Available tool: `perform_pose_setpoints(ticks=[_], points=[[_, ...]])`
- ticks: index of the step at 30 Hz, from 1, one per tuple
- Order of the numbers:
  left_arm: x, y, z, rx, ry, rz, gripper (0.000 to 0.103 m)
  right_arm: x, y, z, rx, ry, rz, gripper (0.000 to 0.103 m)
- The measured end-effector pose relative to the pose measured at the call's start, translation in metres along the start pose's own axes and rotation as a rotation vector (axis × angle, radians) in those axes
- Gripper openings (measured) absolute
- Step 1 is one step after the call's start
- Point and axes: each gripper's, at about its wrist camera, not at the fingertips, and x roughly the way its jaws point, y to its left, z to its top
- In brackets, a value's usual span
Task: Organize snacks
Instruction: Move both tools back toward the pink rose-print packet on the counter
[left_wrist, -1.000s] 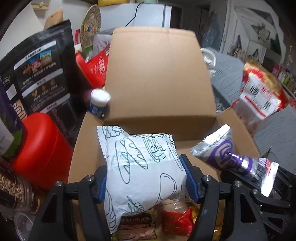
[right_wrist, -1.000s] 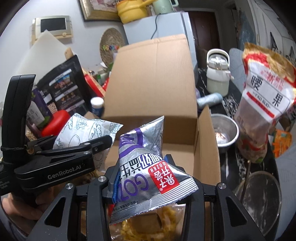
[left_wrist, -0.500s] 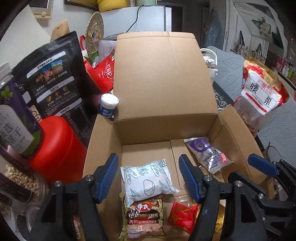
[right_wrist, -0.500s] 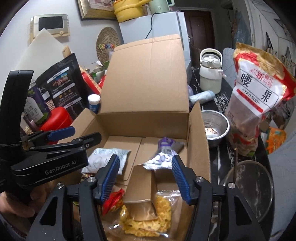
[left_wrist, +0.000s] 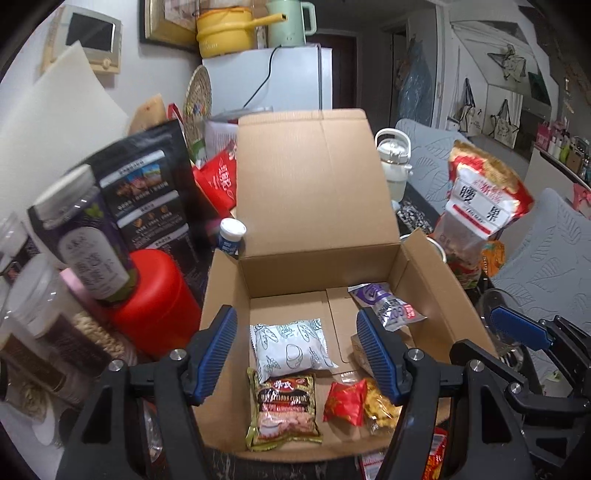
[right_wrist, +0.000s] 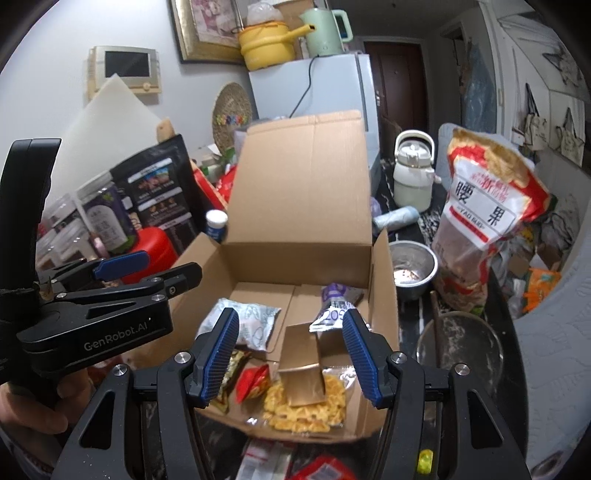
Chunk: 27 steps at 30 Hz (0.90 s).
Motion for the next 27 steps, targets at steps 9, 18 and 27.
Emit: perform_pose_setpoints(ticks=[9,18,27], points=[[-0.059,-0.003,-0.01,0.013,-0.074,-0.009,0.067,-0.053,0.019,-0.011,-0.029,-0.068,-0.008,0.059],[-0.11,-0.009,-0.034,0.034,-0.125,-0.028,0.067,-0.104,0.036,-0.033,-0.032,-0.119,-0.024,0.059],[-0.144,-0.015,-0.072,0.072,-0.151,-0.033,0.08,-0.139,0.046,-0.073,-0.01,-0.13,-0.024,0.059]])
